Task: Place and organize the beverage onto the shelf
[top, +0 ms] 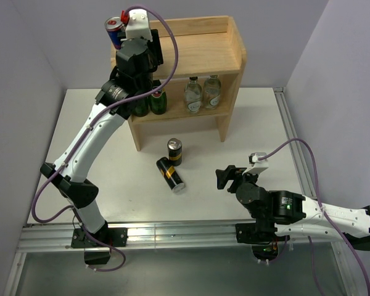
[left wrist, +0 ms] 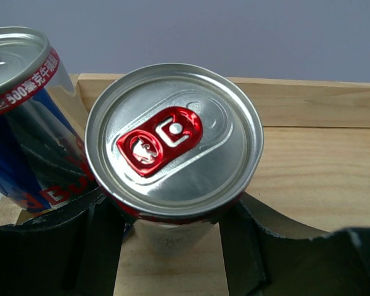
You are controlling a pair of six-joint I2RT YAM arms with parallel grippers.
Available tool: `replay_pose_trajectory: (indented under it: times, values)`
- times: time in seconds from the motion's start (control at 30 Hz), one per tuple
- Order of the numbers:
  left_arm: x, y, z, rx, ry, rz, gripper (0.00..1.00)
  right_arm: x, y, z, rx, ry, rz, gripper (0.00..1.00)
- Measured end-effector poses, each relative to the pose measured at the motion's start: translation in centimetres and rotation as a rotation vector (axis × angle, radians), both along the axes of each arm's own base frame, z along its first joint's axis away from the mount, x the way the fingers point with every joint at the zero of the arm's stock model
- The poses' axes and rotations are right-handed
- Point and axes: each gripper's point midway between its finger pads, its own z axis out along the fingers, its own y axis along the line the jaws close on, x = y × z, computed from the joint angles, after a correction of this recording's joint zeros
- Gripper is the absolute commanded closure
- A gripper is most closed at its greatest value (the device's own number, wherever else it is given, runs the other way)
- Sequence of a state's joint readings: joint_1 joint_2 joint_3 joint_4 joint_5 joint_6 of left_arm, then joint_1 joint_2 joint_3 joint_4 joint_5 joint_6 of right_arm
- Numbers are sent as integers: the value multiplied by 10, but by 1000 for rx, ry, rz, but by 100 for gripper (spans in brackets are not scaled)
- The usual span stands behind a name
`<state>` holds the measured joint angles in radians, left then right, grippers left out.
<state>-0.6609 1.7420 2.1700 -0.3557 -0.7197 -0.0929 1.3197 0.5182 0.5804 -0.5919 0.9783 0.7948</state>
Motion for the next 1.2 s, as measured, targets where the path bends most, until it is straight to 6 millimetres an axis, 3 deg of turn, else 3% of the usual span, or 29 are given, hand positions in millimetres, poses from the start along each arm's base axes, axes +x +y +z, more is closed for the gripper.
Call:
replay_pose_trajectory:
  times: [0.17, 0.3, 0.37, 0.4, 0.5, 1.1, 1.2]
  values:
    - [-1, 0, 0, -7, -9, -6, 80, 0, 0, 0, 0, 0, 0, 16]
    - [0, 0, 0, -9, -12, -11, 52, 0, 0, 0, 0, 0, 0, 16]
    - [0, 0, 0, -11, -14, -11, 43, 0, 0, 0, 0, 0, 0, 16]
    - [0, 0, 0, -12, -13, -12, 33, 0, 0, 0, 0, 0, 0, 16]
    - [1, -1, -3, -16, -7, -19, 22, 0, 0, 0, -1, 0, 0, 16]
    - [7, -9, -49, 21, 97, -39, 21, 0, 0, 0, -1, 0, 0, 16]
    - [6, -9, -49, 13, 98, -41, 21, 0, 0, 0, -1, 0, 0, 16]
